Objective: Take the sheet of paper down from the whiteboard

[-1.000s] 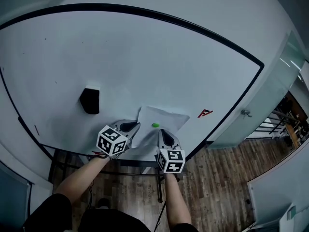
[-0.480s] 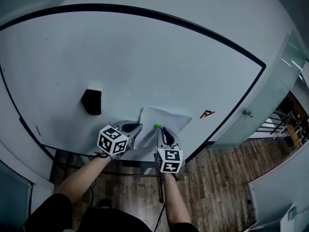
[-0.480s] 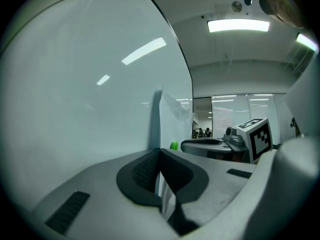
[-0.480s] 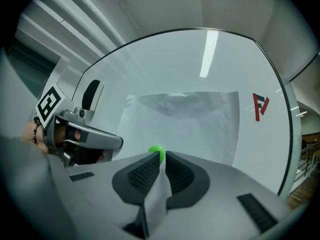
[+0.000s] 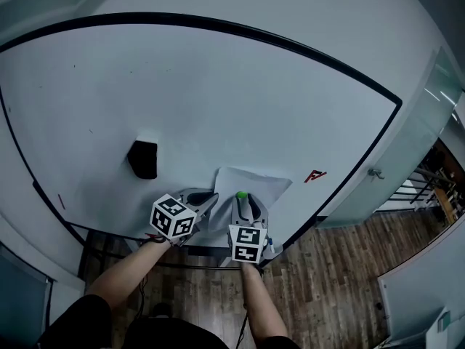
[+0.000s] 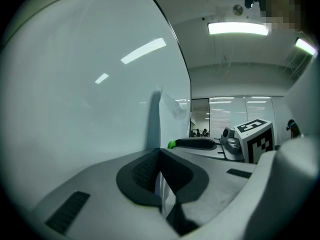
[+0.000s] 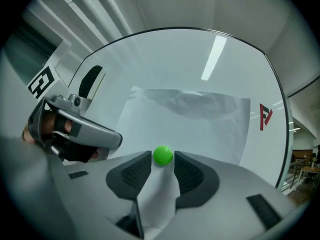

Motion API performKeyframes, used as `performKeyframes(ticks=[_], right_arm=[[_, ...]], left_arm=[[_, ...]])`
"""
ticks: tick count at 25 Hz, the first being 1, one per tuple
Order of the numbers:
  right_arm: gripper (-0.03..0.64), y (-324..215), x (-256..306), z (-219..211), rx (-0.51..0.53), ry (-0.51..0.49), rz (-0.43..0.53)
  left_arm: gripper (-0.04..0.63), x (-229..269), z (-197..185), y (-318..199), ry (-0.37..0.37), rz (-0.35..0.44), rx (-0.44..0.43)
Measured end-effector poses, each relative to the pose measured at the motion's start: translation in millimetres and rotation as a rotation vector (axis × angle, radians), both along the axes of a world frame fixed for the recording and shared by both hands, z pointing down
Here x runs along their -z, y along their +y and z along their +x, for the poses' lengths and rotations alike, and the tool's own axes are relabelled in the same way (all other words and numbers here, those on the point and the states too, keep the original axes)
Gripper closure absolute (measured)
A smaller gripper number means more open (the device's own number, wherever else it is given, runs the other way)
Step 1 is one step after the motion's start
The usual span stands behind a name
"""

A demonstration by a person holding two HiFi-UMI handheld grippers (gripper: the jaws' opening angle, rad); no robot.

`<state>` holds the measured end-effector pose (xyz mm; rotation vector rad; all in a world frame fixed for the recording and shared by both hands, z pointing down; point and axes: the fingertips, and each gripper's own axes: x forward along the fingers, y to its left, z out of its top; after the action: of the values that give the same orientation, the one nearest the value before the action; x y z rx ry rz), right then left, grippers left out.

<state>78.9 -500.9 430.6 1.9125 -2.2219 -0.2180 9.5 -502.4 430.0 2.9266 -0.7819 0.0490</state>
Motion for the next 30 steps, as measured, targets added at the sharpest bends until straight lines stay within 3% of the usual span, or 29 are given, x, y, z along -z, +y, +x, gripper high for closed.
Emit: performKeyframes(ticks=[7, 13, 30], right_arm=[[0.48, -3, 4, 1, -0.03, -0.024, 0.011], [0.483, -4, 2, 0, -0.064, 0.017, 0.017], [0.488, -3, 1, 0, -0.043, 0.018, -0.007]], left_arm=[[0.575, 1, 1, 3, -0.001, 0.001, -0.008], [0.575, -1, 1, 6, -0.001, -0.001, -0.011], [0.575, -3, 3, 14, -0.003, 0.0, 0.004]])
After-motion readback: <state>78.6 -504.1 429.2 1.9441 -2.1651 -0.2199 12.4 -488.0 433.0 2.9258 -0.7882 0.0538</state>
